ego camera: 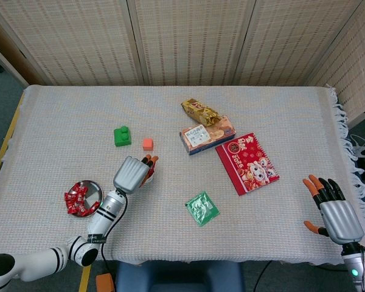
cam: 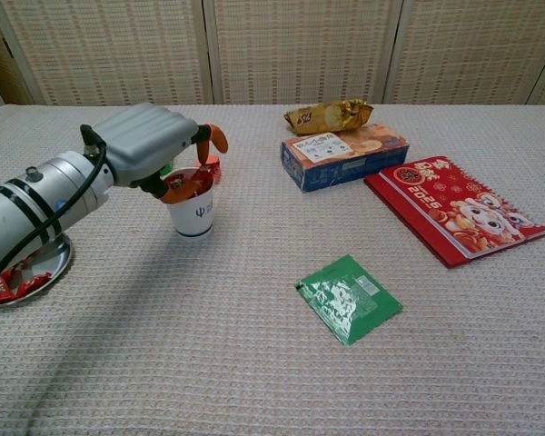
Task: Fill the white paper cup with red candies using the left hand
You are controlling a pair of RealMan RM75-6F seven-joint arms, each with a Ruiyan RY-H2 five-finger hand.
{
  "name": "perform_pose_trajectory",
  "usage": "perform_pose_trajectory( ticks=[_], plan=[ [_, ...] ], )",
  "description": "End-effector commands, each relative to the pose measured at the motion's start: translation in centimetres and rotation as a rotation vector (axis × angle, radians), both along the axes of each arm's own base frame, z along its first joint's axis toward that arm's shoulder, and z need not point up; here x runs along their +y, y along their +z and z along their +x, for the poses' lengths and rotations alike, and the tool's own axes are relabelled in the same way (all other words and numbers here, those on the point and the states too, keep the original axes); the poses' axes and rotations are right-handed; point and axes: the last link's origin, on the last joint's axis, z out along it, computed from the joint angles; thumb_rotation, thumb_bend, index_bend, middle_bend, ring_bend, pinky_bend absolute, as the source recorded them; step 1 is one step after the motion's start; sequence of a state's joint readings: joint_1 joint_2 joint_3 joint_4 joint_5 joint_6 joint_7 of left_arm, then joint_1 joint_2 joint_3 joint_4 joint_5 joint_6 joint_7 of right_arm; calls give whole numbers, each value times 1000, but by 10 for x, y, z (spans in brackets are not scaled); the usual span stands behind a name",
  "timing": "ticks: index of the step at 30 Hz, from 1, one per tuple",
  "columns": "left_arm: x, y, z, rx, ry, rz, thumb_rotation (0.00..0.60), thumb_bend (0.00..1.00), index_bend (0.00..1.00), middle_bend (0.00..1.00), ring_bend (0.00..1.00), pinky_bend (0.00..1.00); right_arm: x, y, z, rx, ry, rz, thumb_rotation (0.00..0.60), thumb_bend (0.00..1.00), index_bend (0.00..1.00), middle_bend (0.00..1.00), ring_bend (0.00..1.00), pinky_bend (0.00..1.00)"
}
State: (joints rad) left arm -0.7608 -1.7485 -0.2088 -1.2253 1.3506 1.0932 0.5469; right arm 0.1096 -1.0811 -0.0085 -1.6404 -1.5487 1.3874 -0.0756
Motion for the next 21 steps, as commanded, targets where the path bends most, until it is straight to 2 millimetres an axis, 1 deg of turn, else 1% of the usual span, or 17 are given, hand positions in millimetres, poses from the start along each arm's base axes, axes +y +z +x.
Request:
perform_pose_trajectory(
  ticks=[1, 9, 12, 14, 18, 21],
  plan=[
    [0, 2, -1, 6, 4, -2, 600, 409, 188, 279, 792, 1000, 0, 1, 0, -1, 1, -2, 600, 62, 0, 0, 0, 0],
    [-7, 13, -7, 7, 1, 7, 600, 404, 179, 270, 792, 1000, 1, 0, 0, 1, 3, -1, 600, 62, 0, 0, 0, 0],
    [-14, 23, -9, -17, -6, 10, 600, 401, 179, 274, 792, 1000, 1, 0, 0, 2, 3, -1, 600, 62, 0, 0, 0, 0],
    [-20, 33, -13, -32, -14, 21, 600, 402, 179, 277, 792, 1000, 1, 0, 0, 3, 4, 0, 600, 62, 0, 0, 0, 0],
    [-38, 57, -30, -82, -1, 32, 600, 404, 169, 277, 792, 1000, 2, -1, 1, 4, 9, 2, 600, 62, 0, 0, 0, 0],
    [-59, 76, -54, -111, 30, 17, 600, 402, 148, 274, 775, 1000, 3, -2, 2, 4, 15, 2, 600, 62, 0, 0, 0, 0]
  ],
)
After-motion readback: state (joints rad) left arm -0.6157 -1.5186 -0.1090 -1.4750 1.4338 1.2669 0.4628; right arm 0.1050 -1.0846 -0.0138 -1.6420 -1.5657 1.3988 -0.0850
